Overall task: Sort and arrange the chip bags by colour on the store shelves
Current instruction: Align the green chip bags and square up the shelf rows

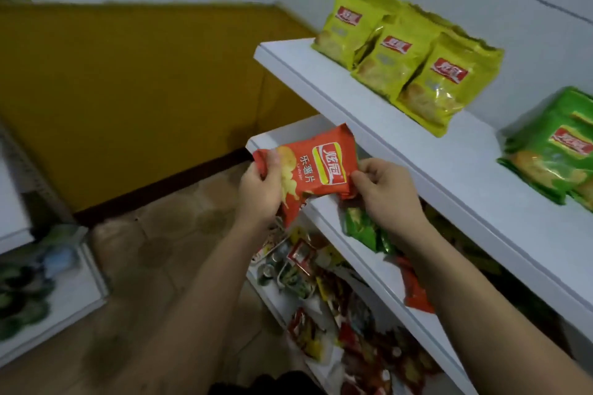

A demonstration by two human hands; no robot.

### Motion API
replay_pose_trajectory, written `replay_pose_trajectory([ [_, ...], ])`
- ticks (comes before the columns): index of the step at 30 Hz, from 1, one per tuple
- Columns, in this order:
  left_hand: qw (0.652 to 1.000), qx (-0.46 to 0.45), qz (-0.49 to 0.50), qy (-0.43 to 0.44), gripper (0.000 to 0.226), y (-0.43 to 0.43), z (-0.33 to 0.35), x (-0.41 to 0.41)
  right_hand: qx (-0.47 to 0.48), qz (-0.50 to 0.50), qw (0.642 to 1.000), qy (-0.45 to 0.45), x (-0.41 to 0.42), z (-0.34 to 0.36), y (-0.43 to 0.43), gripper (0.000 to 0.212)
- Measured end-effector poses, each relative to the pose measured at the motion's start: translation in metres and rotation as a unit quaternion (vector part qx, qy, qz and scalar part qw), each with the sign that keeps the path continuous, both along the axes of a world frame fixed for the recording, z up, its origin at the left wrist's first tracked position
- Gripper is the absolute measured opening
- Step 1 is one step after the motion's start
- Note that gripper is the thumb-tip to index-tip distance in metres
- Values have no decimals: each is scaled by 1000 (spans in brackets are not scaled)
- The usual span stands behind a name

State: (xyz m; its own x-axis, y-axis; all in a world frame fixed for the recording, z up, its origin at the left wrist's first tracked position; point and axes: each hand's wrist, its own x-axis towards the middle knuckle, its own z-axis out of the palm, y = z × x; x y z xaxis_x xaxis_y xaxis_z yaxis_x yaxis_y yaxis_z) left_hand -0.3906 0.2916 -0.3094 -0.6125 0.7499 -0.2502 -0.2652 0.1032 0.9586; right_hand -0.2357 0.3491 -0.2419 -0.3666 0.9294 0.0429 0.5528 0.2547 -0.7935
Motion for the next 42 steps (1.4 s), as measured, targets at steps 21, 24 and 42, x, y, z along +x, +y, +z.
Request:
replay_pose_trajectory([
  [21,990,-94,63,80,35,74,-148,-115,29,-3,975,-219,-120,-124,73,5],
  [24,991,-106,58,56,34,102,-168,-105,-4,-3,985,-170,-115,-146,102,11],
  [42,946,-28,-145,289,29,252,-212,-100,-26,-147,981,123,-102,-179,317,6],
])
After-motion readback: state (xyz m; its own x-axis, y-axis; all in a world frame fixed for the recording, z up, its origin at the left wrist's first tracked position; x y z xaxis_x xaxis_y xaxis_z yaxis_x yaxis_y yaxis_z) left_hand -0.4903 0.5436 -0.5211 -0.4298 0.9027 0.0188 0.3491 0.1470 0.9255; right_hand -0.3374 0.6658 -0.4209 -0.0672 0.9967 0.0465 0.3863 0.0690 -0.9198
